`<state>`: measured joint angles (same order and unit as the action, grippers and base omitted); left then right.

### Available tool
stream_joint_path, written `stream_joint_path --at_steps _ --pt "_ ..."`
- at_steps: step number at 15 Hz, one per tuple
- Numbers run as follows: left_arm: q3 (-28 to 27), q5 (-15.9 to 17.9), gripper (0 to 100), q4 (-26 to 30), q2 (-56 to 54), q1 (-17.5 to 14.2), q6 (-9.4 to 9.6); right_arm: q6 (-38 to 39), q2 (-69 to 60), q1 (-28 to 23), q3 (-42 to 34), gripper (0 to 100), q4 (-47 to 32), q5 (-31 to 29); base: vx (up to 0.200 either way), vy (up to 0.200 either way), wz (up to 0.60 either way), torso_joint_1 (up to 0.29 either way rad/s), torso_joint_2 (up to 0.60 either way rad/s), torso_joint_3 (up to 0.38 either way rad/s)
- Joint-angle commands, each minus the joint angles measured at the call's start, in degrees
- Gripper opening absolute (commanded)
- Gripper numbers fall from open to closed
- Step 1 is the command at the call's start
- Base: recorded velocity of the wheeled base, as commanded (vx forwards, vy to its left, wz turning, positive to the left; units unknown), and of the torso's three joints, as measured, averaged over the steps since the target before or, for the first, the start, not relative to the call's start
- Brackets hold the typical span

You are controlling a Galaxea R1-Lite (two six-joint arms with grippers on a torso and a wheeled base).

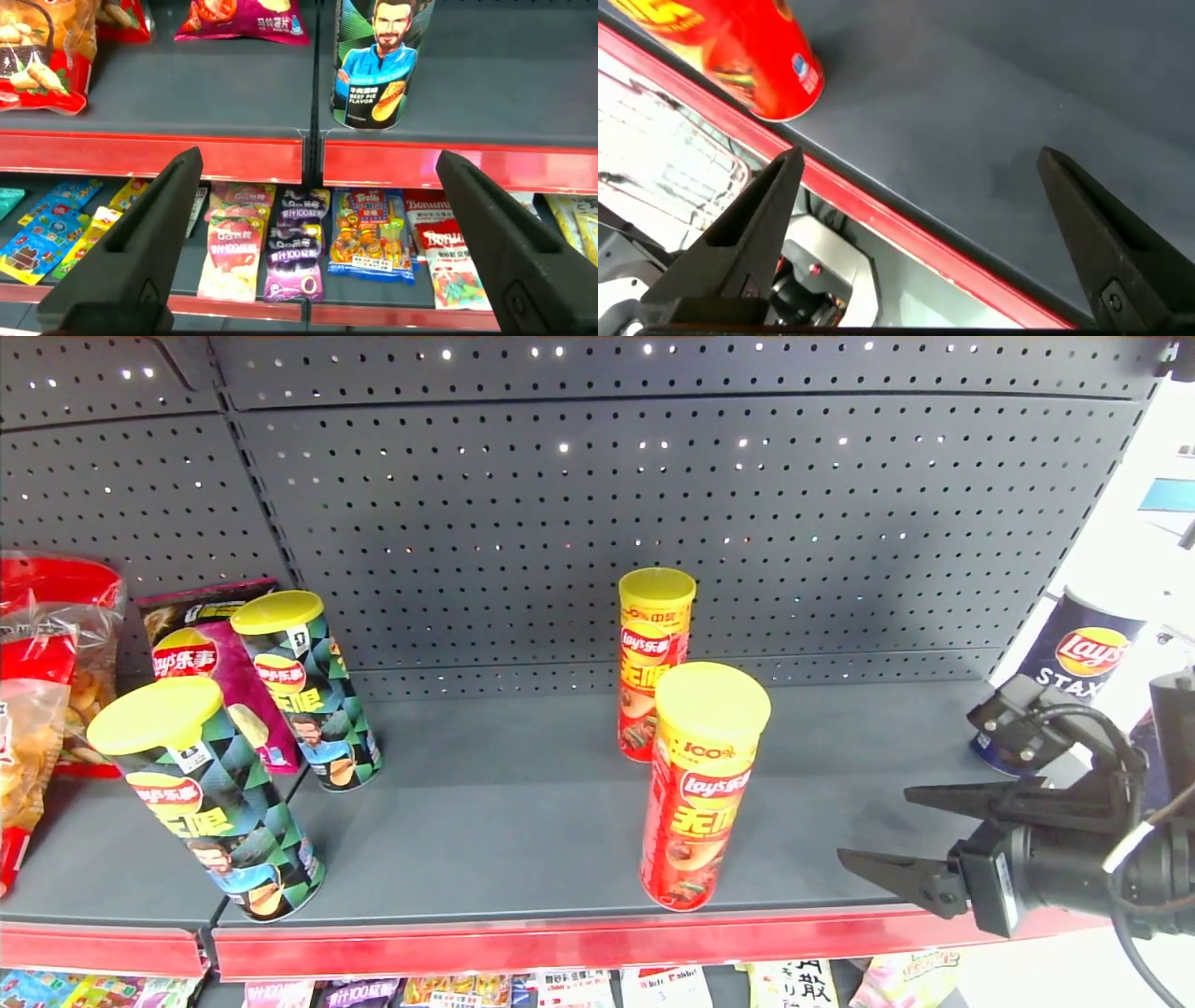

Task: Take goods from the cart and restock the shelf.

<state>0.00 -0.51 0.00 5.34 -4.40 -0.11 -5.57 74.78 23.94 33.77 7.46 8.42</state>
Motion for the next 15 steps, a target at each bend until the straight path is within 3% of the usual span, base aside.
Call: stream_joint_path --at_steps 1,5,8,15 --pt "0.0 0.0 100 0.0 0.1 0.0 -0.07 -0.1 2.2 0.0 1.0 100 0.0 0.0 0.000 0.000 0.00 0.000 0.00 0.000" --pt "0.0 0.0 100 0.0 0.1 0.0 0.02 -0.1 5.4 0.4 2.5 100 0.0 -0.1 0.000 0.000 0.00 0.000 0.00 0.000" --pt "0.0 0.0 100 0.0 0.1 -0.1 0.02 0.1 8.5 4.1 2.6 100 0.0 -3.6 0.000 0.000 0.00 0.000 0.00 0.000" --pt "0.0 0.0 100 0.0 0.1 -0.1 0.02 0.1 14.4 6.3 6.0 100 0.0 -8.2 0.000 0.000 0.00 0.000 0.00 0.000"
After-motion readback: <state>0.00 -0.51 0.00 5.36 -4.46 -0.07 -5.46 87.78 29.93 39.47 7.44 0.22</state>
